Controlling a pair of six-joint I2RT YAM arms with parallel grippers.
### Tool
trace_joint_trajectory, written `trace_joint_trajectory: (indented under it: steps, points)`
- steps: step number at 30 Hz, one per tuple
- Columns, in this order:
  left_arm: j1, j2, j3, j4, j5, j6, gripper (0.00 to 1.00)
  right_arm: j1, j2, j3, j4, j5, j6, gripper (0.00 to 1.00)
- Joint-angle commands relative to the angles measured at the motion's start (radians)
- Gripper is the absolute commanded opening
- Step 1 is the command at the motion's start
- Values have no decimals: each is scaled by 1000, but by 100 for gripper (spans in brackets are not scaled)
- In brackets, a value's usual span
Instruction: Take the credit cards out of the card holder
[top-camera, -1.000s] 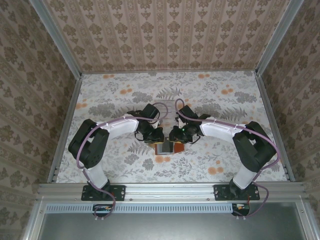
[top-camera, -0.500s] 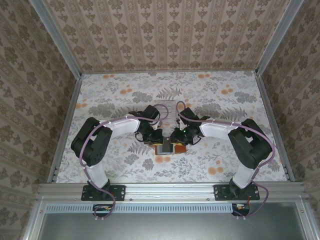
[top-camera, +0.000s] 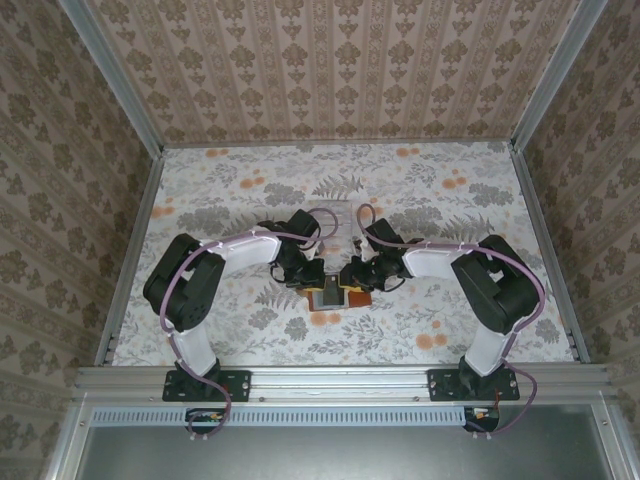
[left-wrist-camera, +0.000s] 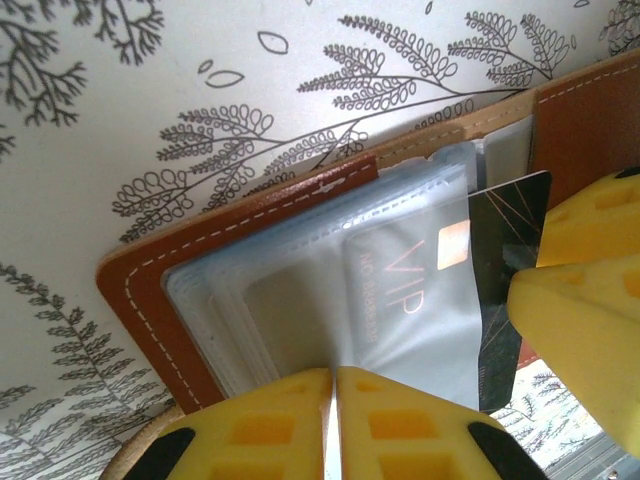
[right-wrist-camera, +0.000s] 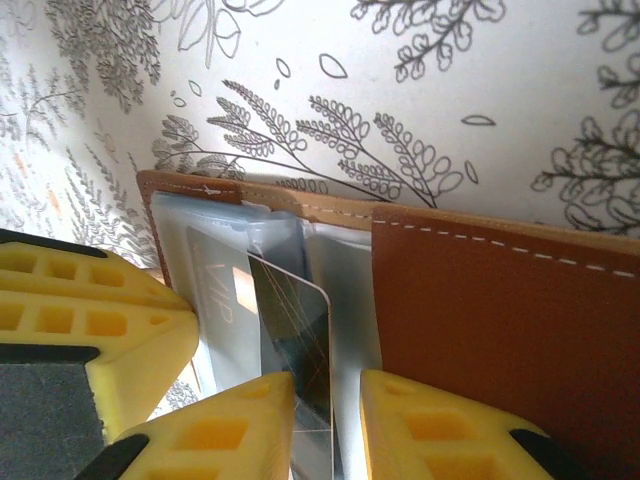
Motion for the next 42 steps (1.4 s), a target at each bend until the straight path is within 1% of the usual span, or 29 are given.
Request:
trace_joint_trajectory:
  steps: [1,7,13,16,19,24,28,36,42]
  points:
    - [2,36,-1,-85,-49,25,13,-5,22,-28,63,-44,25,25]
    - [2,37,-1,-89,-52,26,13,-7,11,-42,105,-75,33,22]
    - [1,45,4,-95,-53,30,13,-12,12,-42,96,-76,24,15]
    - [3,45,7,-99,-55,33,13,-17,-11,-38,48,-42,0,12]
    - [3,43,8,-102,-58,40,13,-26,-42,-21,-56,13,-64,11]
    - [5,40,17,-109,-59,53,13,-56,-73,13,-217,94,-172,11]
    - [13,31,21,-104,-60,52,13,-67,-75,51,-304,139,-233,11]
    - [13,24,14,-86,-47,53,13,-67,-66,98,-356,150,-275,11]
    - [13,19,15,-81,-48,50,14,-67,-71,99,-362,143,-274,11]
